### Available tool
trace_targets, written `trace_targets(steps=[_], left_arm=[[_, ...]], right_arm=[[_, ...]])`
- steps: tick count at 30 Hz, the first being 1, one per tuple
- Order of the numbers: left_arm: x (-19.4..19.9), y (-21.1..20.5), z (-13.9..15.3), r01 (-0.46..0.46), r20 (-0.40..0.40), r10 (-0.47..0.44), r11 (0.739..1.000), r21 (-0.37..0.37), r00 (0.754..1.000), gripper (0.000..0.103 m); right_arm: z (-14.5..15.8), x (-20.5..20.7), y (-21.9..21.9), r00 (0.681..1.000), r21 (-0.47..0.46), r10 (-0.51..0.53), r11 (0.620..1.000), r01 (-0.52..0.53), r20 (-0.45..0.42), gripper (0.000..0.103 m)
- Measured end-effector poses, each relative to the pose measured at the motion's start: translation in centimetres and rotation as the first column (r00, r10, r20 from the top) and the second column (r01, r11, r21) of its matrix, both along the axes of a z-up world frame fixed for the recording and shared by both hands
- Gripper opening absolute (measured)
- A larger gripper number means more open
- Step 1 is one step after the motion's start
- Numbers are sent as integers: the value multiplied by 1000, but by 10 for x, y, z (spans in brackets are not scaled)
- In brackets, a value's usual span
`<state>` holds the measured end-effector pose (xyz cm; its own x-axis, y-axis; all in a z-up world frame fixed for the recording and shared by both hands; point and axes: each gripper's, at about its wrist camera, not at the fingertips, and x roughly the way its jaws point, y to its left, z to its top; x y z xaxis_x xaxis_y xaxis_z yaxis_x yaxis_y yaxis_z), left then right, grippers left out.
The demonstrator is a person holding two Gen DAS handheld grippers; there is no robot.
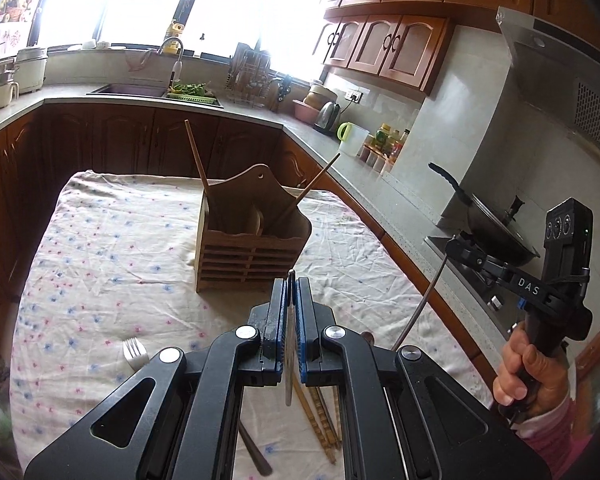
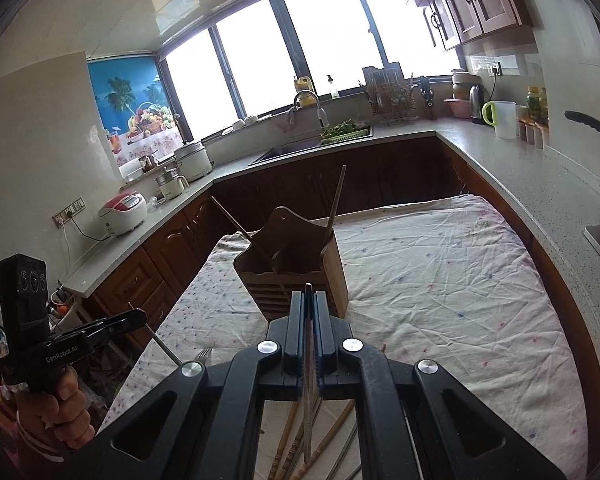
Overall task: Organize utensils
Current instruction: 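Lift the metal chopstick with the left tool and insert it into the holder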
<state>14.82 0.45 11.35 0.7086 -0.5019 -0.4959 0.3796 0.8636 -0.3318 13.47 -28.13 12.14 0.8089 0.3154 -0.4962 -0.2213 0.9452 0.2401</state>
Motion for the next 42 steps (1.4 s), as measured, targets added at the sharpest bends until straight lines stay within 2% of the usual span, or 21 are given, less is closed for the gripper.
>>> trace_targets(steps=[14, 23, 26, 32, 42], left_arm=[[35, 12, 47, -58, 124, 59, 998, -10, 991, 4], [79, 20, 98, -113, 254, 118, 993, -33, 960, 4], [99, 22, 106, -138, 277, 144, 990, -39, 950, 4], [139, 27, 88, -190, 255, 199, 980, -59, 946, 4], [171, 27, 13, -270, 161, 278, 960, -69, 947, 4]], right_arm=[[34, 37, 7, 996, 9, 7, 1000, -8, 87, 4], [72, 83, 13, 985, 36, -7, 999, 1, 173, 4], [85, 97, 21, 971, -5, -36, 999, 38, 238, 4], [80, 137, 31, 969, 18, -43, 999, 40, 245, 4], [7, 173, 33, 981, 40, -97, 995, 92, 170, 4]])
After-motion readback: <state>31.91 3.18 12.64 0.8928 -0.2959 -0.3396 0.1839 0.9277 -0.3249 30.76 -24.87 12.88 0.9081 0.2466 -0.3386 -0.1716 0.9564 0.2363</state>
